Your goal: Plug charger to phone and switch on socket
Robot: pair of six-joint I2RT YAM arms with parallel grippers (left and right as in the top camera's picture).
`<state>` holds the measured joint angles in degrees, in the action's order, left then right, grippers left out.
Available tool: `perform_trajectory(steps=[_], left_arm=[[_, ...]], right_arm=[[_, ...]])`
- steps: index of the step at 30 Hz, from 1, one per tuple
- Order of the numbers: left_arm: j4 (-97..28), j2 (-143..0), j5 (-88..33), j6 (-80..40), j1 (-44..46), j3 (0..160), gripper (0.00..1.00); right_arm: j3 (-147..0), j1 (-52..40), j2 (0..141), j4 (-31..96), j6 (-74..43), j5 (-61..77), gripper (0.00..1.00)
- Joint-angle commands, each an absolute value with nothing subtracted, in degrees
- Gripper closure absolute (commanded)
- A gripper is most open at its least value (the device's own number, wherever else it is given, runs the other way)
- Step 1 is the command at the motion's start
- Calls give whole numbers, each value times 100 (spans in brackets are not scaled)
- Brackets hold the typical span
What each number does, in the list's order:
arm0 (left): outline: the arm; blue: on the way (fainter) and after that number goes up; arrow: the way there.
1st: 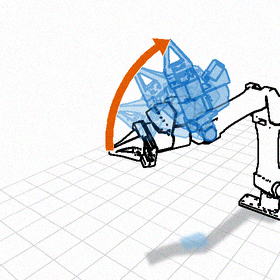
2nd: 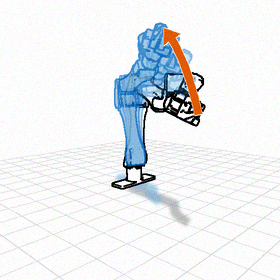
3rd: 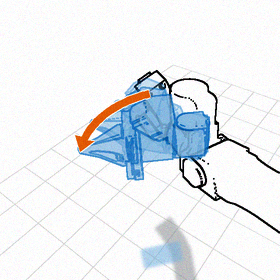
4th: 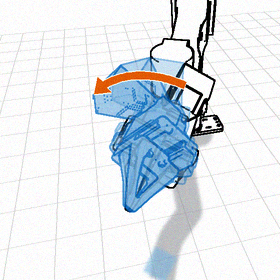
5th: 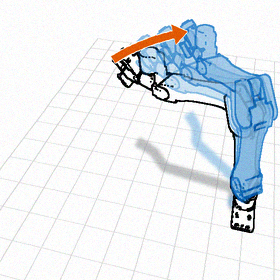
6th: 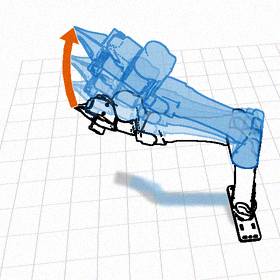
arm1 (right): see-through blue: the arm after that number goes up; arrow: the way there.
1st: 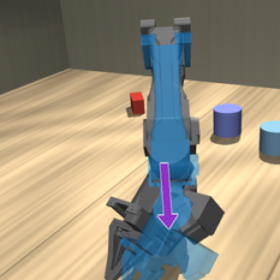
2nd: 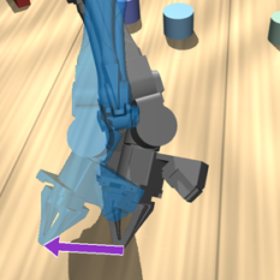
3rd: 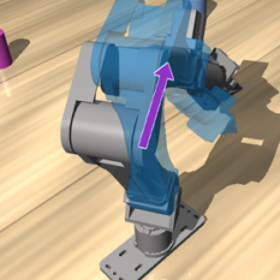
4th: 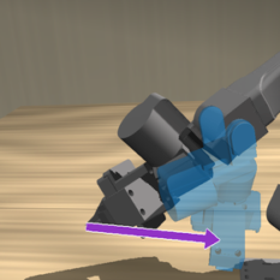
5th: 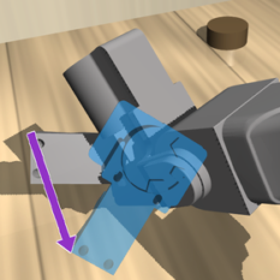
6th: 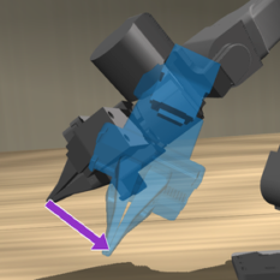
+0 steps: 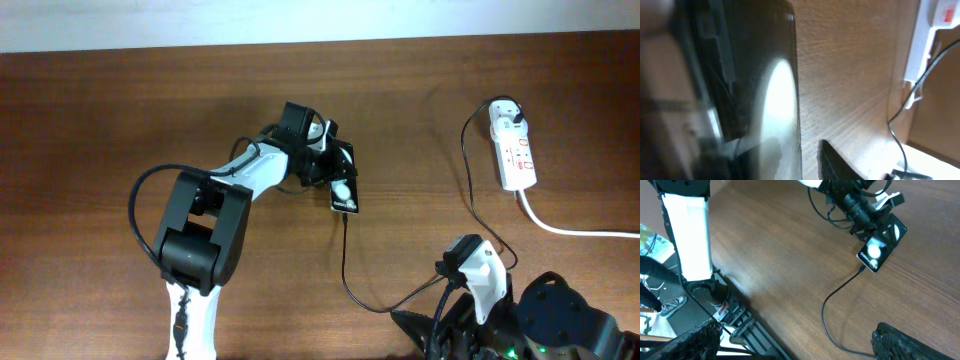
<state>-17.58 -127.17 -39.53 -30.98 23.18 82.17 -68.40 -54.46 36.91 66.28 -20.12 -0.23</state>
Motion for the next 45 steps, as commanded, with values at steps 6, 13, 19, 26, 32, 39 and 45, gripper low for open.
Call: perform_trajectory(steps=[6, 13, 19, 26, 32, 39, 45], left_arm=[[-2252, -12717, -2536, -2989, 2311, 8267, 0], [-2285, -12717, -2368, -2987, 2309, 8267, 1], [-2727, -12704, -727, -2886, 2292, 8267, 1], [-4285, -11611, 1824, -2598, 2043, 8267, 1], [-5948, -9299, 2674, -2609, 1970, 8267, 1], [-7026, -6490, 2298, -2847, 1970, 8204, 1], [-7435, -4501, 2161, -2864, 1970, 7640, 1]], right_arm=[[-6879, -5428, 3684, 6628, -1977, -89, 1], [-6879, -5428, 3684, 6628, -1977, -89, 1], [-6879, -5428, 3684, 6628, -1977, -89, 1], [-6879, -5428, 3684, 6628, -1977, -89, 1], [-6879, -5428, 3684, 6628, -1977, -89, 1], [-6879, -5428, 3684, 6628, -1977, -89, 1], [-6879, -5428, 3684, 6628, -1977, -89, 1]])
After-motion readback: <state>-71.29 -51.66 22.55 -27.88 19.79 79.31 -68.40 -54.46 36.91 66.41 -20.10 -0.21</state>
